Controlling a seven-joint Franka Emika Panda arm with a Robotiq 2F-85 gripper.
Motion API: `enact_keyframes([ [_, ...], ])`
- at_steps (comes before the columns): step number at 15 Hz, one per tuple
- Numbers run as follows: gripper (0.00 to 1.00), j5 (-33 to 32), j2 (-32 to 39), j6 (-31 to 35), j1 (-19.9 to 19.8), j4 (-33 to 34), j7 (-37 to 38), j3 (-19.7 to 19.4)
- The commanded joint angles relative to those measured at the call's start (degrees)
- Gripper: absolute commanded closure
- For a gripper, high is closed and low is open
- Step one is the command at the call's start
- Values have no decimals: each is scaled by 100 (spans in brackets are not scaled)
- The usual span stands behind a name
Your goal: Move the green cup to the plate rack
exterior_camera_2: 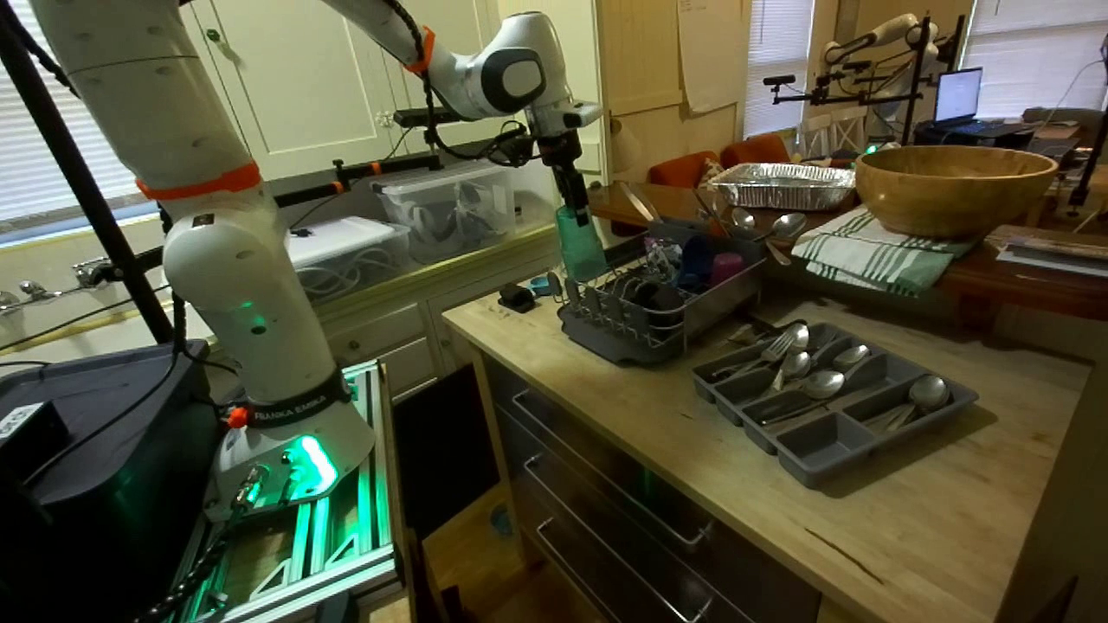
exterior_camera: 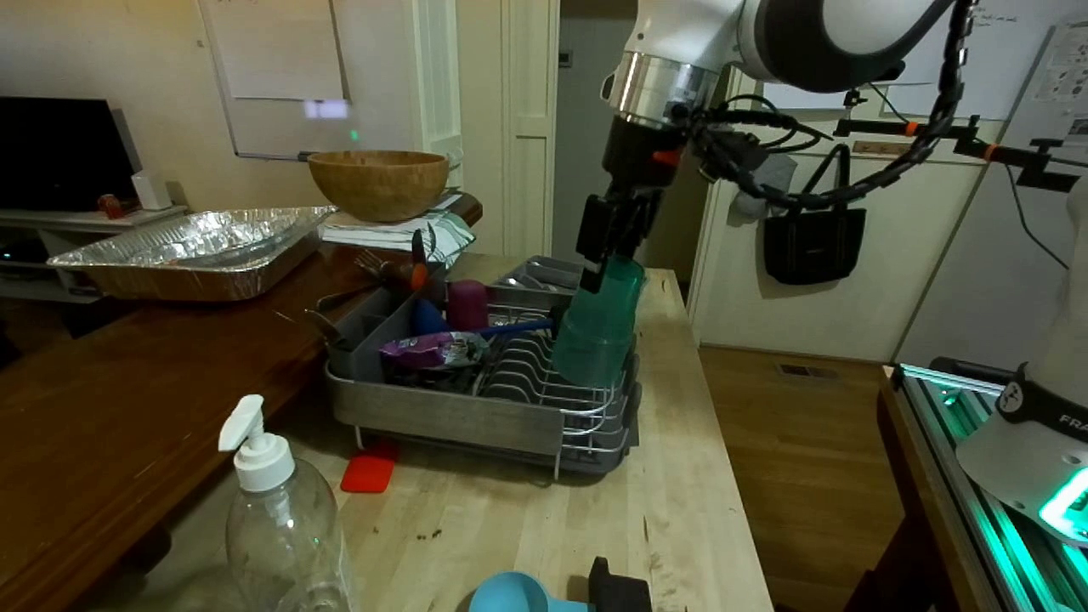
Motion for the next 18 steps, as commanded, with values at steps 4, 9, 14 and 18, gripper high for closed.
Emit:
enact_keyframes([
  [4,50,-320,404,80,294,93,249,47],
  [9,50,-1238,493,172,345,183,1120,94],
  [14,50,-1327,715,173,392,282,1188,44],
  [18,50,-1386,837,220,421,354,1158,9],
])
